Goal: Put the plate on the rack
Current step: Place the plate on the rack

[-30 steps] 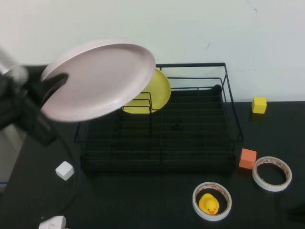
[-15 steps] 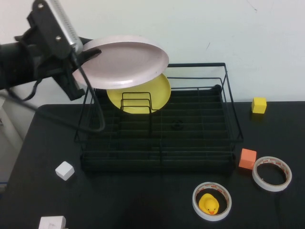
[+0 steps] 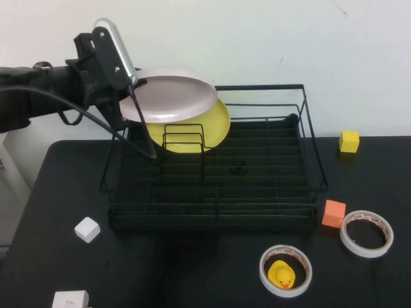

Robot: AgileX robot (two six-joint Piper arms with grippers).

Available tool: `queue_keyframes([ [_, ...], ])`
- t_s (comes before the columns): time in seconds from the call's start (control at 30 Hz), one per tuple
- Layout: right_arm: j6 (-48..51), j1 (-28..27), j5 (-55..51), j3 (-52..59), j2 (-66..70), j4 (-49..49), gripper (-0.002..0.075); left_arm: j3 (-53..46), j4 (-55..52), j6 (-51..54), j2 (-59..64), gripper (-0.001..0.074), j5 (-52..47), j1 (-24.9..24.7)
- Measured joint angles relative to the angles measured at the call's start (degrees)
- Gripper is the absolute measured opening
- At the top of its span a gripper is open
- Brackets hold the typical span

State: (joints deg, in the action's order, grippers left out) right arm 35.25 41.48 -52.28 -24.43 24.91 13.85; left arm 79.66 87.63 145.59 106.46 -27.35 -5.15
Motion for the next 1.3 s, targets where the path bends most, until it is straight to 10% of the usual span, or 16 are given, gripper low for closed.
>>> queue_keyframes([
  [1.17, -16.5, 0.0, 0.2, 1.4, -10.2, 13.3, -0.0002, 3.2, 10.0, 16.5, 10.6, 0.0095, 12.5, -8.1],
  [1.3, -17.1, 0.0, 0.2, 1.4, -10.2, 13.3, -0.0002, 3.2, 10.0, 16.5, 11.2, 0.0232, 12.3, -8.1],
])
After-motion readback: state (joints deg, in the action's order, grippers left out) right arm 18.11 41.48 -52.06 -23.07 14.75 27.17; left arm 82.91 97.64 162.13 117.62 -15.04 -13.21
